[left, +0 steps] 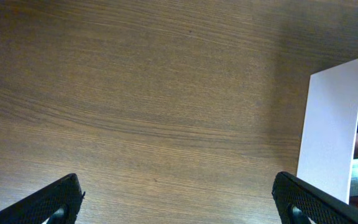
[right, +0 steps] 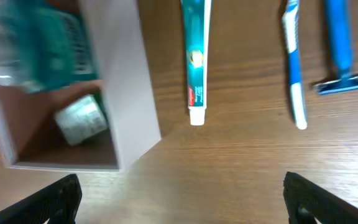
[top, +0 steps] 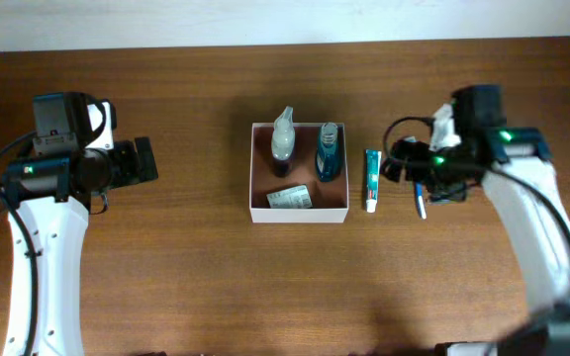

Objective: Pack container
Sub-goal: 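Reach the right gripper to the teal toothpaste tube and grasp, then carry the toothpaste tube into the box and release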

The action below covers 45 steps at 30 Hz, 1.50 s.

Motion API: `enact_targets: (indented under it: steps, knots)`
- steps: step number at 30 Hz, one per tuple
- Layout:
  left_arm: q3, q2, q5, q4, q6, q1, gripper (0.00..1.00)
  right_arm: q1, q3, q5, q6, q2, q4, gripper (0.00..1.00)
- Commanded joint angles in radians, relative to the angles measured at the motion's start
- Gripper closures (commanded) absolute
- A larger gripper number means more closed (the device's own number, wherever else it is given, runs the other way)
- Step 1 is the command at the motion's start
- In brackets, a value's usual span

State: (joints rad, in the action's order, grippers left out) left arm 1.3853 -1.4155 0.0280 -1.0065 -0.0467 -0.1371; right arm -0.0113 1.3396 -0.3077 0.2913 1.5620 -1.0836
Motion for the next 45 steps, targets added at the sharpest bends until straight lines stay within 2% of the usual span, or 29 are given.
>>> enact_targets:
  steps: [1, 5, 9, 15, 26, 27, 32, 36, 38, 45]
  knots:
    - [0.01, 0.013, 0.01, 0.002, -0.006, -0.003, 0.0, -0.042, 0.014, 0.042, 0.006, 0.122, 0.01, 0.01]
    - [0.01, 0.013, 0.01, 0.002, -0.006, -0.003, 0.0, -0.107, 0.014, 0.131, 0.008, 0.212, 0.063, 0.01]
    - [0.01, 0.013, 0.01, 0.002, -0.006, -0.003, 0.0, -0.156, 0.009, 0.283, 0.093, 0.234, 0.098, 0.06]
    - [0.01, 0.013, 0.01, 0.002, -0.006, -0.003, 0.0, -0.168, 0.005, 0.282, 0.138, 0.3, 0.145, 0.27]
    - [0.01, 0.013, 0.01, 0.002, -0.006, -0.003, 0.0, -0.167, 0.005, 0.256, 0.137, 0.432, 0.208, 0.33]
    - [0.01, 0.013, 0.01, 0.002, -0.006, -0.003, 0.0, -0.167, 0.005, 0.26, 0.137, 0.444, 0.212, 0.42]
    - [0.01, 0.013, 0.01, 0.002, -0.006, -0.003, 0.0, -0.166, 0.005, 0.26, 0.137, 0.455, 0.217, 0.56]
    - [0.01, 0.013, 0.01, 0.002, -0.006, -0.003, 0.0, -0.165, -0.024, 0.266, 0.152, 0.455, 0.24, 0.57]
    - [0.01, 0.013, 0.01, 0.002, -0.006, -0.003, 0.0, -0.165, -0.032, 0.277, 0.16, 0.455, 0.244, 0.67]
    - [0.01, 0.013, 0.01, 0.002, -0.006, -0.003, 0.0, -0.165, -0.031, 0.278, 0.159, 0.45, 0.214, 0.83]
